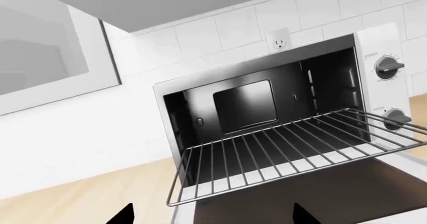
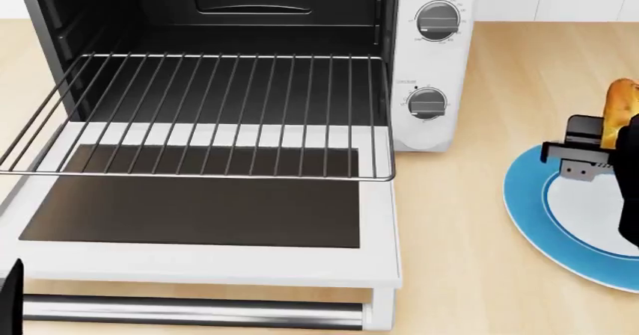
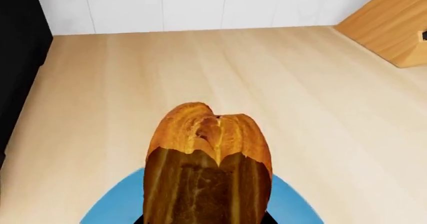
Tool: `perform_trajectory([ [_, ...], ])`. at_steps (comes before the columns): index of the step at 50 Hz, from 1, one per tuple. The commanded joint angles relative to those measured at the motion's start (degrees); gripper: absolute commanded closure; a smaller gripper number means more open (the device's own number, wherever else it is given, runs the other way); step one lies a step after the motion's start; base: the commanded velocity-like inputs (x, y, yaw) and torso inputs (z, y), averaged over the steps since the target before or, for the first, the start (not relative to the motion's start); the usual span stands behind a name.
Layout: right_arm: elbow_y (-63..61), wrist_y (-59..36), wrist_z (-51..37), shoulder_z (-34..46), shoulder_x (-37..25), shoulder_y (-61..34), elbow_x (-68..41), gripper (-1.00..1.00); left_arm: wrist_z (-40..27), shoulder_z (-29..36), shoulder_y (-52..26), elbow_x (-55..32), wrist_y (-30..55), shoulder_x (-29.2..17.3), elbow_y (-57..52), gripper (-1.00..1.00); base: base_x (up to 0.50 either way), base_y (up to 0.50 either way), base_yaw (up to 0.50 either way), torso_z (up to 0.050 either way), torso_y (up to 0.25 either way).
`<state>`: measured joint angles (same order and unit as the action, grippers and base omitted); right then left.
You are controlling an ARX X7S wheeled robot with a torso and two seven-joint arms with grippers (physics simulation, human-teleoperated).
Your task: Pick the bread from the rack and place it on the plate on the counter.
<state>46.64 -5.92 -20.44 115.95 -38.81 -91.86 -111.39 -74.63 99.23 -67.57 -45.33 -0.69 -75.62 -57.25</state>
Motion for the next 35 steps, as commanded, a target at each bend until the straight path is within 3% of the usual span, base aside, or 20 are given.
perform_trajectory([
  [1,18.85,-2.85,9.68,-0.63,8.33,5.66,0.67,1.00,-0.68,-0.10,-0.65,-0.97,1.41,0.82,-0.57,-1.00,0.00,0.00,0.00,0.000,0.000],
  [8,27.93,-4.75,14.22,-0.73,12.21,8.31,-0.04,1.00,-0.78,-0.19,-0.99,-1.48,1.99,1.54,-0.37,-1.00,0.00,0.00,0.00,0.000,0.001],
  [34,27.40,-4.41,13.50,1.64,11.80,9.53,-3.49,1.00,-0.54,0.24,-0.73,-0.59,1.31,1.28,-0.10,-1.00,0.00,0.00,0.00,0.000,0.000],
  [35,25.70,-4.22,12.69,1.75,10.99,8.99,-3.26,-1.00,-0.58,0.30,-0.65,-0.37,1.22,1.24,-0.20,-1.00,0.00,0.00,0.00,0.000,0.000],
])
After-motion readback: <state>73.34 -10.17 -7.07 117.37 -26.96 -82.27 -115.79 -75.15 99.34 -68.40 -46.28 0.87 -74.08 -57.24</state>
